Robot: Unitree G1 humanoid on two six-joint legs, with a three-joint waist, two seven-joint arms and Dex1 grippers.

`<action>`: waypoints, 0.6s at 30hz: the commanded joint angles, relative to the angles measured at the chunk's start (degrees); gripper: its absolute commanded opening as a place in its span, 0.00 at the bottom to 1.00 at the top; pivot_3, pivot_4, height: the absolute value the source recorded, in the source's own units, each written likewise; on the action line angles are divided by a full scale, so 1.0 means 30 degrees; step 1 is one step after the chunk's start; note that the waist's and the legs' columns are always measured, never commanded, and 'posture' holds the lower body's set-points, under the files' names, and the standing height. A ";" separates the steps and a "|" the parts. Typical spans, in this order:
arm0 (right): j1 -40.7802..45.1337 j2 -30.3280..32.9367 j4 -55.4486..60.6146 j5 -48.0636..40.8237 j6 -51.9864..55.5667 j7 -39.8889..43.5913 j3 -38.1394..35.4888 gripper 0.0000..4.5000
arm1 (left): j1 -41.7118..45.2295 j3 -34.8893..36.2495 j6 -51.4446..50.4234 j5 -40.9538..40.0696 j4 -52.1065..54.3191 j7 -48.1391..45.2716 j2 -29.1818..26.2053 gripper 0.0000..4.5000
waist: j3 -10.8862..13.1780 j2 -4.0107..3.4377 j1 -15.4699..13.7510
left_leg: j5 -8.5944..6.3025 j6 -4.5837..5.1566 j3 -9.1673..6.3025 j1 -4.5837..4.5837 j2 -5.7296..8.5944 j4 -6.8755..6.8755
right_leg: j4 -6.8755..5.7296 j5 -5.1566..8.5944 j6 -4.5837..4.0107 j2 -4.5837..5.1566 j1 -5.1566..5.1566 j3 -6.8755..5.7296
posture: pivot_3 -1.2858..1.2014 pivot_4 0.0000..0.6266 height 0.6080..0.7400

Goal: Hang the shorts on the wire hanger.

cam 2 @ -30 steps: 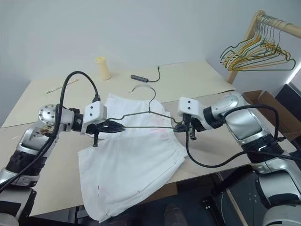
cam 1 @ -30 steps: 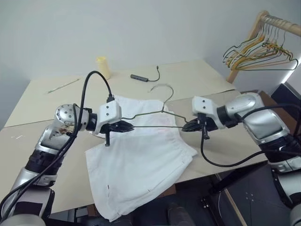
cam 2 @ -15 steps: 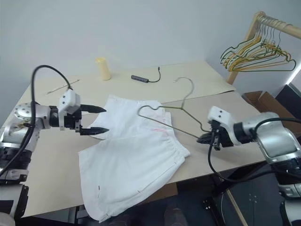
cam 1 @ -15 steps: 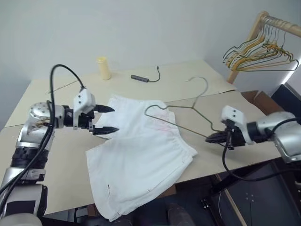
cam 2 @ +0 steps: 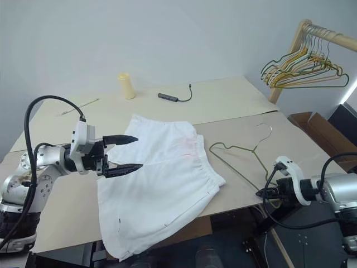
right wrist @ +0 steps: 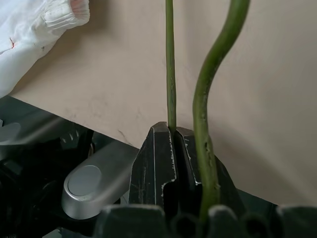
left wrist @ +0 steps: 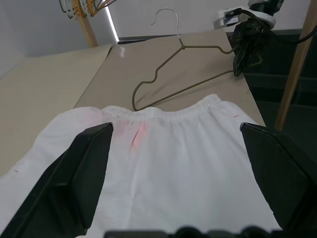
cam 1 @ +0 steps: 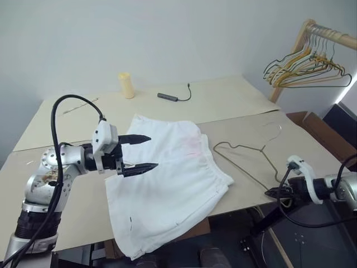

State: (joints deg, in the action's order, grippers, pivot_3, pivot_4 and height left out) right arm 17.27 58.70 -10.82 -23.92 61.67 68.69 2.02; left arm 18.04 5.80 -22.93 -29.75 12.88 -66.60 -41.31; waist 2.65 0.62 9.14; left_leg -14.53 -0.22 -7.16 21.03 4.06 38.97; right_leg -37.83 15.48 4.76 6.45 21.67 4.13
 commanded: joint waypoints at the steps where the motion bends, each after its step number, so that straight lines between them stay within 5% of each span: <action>1: 0.0791 -0.0316 0.0497 -0.0890 0.0305 0.0284 -0.0408 0.00 | -0.0056 0.0586 -0.0159 -0.0455 0.0649 0.0407 -0.0314 0.99 | 0.0000 -0.0001 -0.0074 | 0.0000 0.0000 -0.0001 -0.0006 -0.0001 -0.0001 | 0.0010 0.0002 0.0007 0.0000 -0.0011 -0.0001 | 0.47 0.01 1.00; 11: 0.1374 -0.0217 0.1009 -0.1650 0.0388 0.1442 0.0226 0.00 | -0.0589 0.0683 -0.0284 -0.0776 0.1069 0.0734 -0.0519 0.99 | 0.0000 0.0000 -0.0468 | -0.0028 0.0038 -0.0013 0.0031 0.0006 -0.0010 | 0.0098 -0.0028 -0.0031 0.0009 0.0001 -0.0016 | 0.47 0.01 1.00; 18: 0.3583 -0.0352 -0.1246 -0.0289 0.0171 0.2440 0.3145 0.00 | -0.1178 0.0590 -0.0182 -0.0849 0.1513 0.0500 -0.1031 0.99 | 0.0003 -0.0002 -0.0715 | -0.0031 0.0040 -0.0003 0.0030 0.0003 -0.0020 | 0.0103 -0.0029 -0.0035 0.0004 0.0018 -0.0015 | 0.48 0.02 1.00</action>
State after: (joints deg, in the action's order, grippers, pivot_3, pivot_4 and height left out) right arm 25.70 58.18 -13.07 -25.69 62.73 75.05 10.73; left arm 14.37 6.56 -23.94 -31.66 15.44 -64.66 -43.31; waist 2.66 0.61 6.99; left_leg -14.62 -0.10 -7.16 21.12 4.08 38.90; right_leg -37.52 15.39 4.65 6.47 21.73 4.09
